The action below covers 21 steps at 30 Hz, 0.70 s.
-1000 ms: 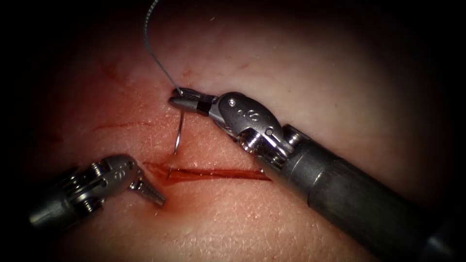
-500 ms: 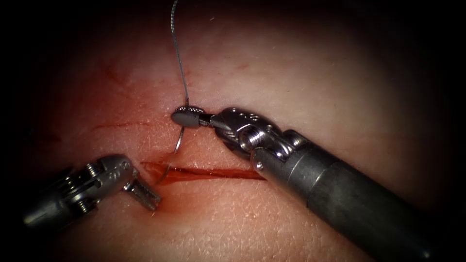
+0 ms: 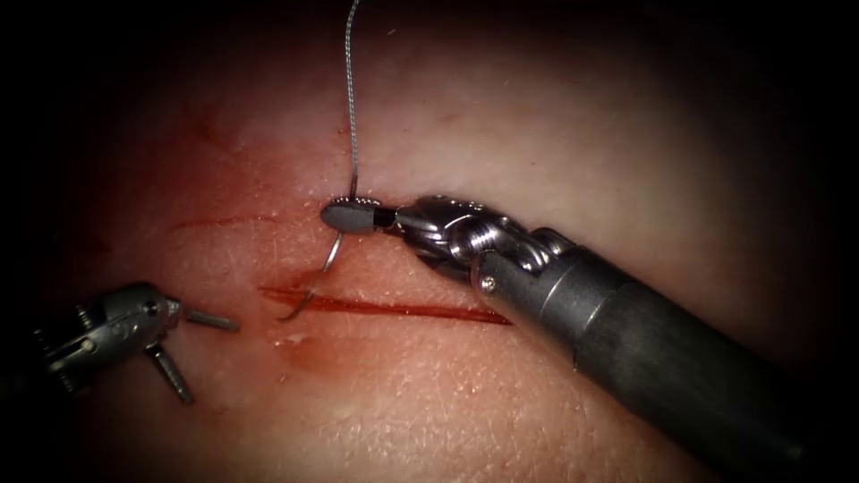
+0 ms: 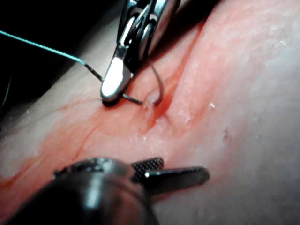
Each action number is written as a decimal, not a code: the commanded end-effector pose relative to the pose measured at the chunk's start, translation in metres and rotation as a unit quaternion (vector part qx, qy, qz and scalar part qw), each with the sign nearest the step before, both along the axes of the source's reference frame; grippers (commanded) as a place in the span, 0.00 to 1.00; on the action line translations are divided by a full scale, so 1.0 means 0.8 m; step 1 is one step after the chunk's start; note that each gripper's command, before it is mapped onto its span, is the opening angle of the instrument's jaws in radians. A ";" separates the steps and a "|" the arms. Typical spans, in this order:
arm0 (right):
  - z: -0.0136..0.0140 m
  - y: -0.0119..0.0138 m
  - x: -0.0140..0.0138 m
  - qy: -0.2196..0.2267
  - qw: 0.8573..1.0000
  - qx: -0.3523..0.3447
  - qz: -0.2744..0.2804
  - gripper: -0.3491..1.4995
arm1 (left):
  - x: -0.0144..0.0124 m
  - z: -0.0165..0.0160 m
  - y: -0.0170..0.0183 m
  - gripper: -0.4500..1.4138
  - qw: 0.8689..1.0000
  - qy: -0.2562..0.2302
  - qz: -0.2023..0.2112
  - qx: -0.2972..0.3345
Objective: Wound Closure
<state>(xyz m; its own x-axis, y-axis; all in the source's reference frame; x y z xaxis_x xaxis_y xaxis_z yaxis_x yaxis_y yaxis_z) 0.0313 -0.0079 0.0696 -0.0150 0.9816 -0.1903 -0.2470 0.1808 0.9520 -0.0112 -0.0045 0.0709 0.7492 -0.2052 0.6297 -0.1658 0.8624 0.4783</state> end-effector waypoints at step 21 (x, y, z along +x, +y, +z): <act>0.0003 0.0006 0.0006 0.002 0.999 -0.032 -0.006 0.00 | -0.0103 -0.0041 0.0040 0.41 0.960 -0.221 0.037 -0.169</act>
<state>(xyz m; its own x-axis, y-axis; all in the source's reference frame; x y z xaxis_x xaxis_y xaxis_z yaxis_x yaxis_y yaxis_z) 0.0314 -0.0087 0.0705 -0.0001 0.9690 -0.2470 -0.2433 0.2395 0.9399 -0.0194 -0.0024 0.0680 0.3766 0.1121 0.9196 -0.3580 0.9331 0.0329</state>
